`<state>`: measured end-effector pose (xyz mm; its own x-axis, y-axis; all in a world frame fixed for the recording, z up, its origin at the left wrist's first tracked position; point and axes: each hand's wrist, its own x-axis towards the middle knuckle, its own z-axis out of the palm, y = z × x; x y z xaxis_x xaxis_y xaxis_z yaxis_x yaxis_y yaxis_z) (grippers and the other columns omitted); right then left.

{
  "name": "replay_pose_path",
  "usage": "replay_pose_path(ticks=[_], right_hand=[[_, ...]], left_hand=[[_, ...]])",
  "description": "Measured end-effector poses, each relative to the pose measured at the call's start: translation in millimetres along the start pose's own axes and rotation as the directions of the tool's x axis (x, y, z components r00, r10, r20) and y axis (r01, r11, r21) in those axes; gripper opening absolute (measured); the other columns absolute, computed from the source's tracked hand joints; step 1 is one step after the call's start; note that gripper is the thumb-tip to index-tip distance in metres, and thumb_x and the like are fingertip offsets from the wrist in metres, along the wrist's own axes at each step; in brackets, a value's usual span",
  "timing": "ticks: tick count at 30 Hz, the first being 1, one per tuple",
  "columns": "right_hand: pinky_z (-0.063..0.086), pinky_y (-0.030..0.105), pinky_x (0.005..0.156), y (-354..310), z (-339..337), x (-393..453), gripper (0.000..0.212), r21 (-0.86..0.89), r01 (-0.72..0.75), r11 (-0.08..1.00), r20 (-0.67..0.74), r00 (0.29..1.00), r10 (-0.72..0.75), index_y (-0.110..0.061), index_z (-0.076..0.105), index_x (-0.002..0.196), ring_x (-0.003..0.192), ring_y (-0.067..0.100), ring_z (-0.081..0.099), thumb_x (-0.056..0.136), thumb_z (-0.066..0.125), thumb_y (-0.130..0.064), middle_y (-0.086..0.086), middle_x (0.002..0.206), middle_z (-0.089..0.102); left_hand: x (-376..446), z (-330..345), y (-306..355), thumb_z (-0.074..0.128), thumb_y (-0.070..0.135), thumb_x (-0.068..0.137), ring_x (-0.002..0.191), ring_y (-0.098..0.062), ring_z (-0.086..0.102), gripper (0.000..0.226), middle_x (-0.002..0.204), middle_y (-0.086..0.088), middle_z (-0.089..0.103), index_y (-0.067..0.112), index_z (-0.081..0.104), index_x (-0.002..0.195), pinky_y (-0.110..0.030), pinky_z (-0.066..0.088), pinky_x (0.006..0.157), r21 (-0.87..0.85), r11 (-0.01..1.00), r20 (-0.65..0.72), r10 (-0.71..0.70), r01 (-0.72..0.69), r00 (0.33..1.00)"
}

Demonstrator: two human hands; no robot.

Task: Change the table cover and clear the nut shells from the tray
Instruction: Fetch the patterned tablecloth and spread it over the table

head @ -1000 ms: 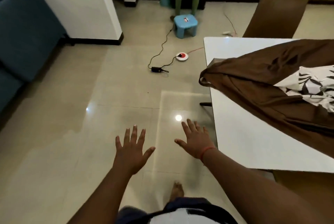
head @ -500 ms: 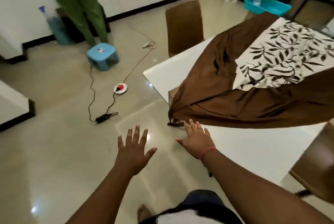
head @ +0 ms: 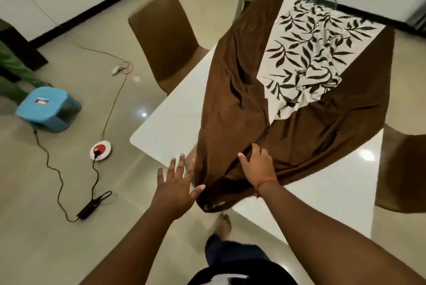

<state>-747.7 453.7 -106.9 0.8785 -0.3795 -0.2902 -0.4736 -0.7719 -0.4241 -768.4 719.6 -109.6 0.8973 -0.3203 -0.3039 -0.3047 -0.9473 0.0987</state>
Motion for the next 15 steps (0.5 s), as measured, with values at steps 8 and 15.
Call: replay_pose_path(ticks=[8, 15], right_hand=[[0.038, 0.04, 0.11, -32.0, -17.8, 82.5, 0.052, 0.419, -0.264, 0.869, -0.018, 0.954, 0.299, -0.011, 0.048, 0.142, 0.13, 0.033, 0.047, 0.097, 0.057, -0.036, 0.015, 0.142, 0.047], [0.046, 0.022, 0.099, -99.0, -31.2, 77.3, 0.023, 0.682, -0.001, 0.732, -0.147, 0.979, 0.138, -0.027, 0.07, 0.115, 0.111, 0.007, 0.059, 0.094, 0.063, -0.019, -0.008, 0.119, 0.065]], left_hand=[[95.6, -41.7, -6.7, 0.028, 0.06, 0.099, 0.143, -0.02, 0.036, 0.063, 0.154, 0.002, 0.041, 0.024, 0.035, 0.151, -0.042, 0.025, 0.119, -0.232, 0.973, 0.021, 0.0, 0.005, 1.0], [157.5, -66.1, 0.5, 0.043, 0.054, 0.099, 0.12, -0.019, 0.058, 0.047, 0.134, 0.006, 0.058, 0.026, 0.047, 0.136, -0.03, 0.045, 0.096, -0.725, 0.658, 0.311, 0.045, 0.206, 0.949]])
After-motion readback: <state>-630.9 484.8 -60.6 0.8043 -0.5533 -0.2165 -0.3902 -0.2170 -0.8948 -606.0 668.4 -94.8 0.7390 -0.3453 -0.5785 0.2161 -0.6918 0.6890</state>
